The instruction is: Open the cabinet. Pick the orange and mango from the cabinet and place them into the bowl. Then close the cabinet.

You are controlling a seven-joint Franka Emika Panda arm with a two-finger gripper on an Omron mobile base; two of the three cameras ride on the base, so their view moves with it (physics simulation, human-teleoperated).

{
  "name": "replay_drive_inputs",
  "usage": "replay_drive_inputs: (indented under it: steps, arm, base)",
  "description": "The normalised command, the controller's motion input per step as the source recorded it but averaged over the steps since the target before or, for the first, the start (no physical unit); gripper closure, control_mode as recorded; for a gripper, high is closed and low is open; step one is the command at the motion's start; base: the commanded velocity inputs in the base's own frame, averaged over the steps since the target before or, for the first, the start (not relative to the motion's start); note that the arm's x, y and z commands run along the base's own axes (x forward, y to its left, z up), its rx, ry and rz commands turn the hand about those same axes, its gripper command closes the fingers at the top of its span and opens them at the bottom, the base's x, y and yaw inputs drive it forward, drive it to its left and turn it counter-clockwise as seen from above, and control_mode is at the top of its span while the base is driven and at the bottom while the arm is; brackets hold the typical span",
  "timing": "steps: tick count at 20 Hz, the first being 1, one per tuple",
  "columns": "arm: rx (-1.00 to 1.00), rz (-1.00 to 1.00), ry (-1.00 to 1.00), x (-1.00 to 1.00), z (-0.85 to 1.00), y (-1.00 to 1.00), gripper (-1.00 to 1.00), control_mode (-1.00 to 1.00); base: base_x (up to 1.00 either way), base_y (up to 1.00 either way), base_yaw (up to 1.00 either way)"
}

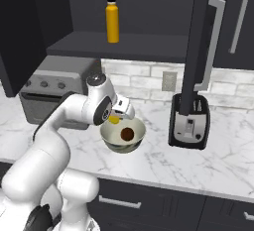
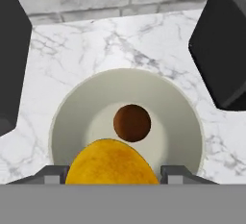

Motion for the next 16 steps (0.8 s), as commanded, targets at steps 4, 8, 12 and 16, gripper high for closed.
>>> replay_drive_inputs:
  steps: [4, 8, 12, 16]
  arm:
    - [0.0, 0.04, 0.12, 0.34, -0.59, -0.24, 1.0, -1.0]
    - [0.0, 0.03, 0.0, 0.26, -0.35, -0.12, 1.0, -1.0]
    - [0.0, 0.01, 0.0, 0.24, -0.26, -0.03, -1.0, -1.0]
    - [0.0, 0.0, 0.0, 0.0, 0.0, 0.0, -1.0, -1.0]
  base:
    - [0.0, 0.0, 0.0]
    - [0.0, 0.0, 0.0]
    - [0.0, 0.0, 0.0]
    - [0.0, 0.0, 0.0]
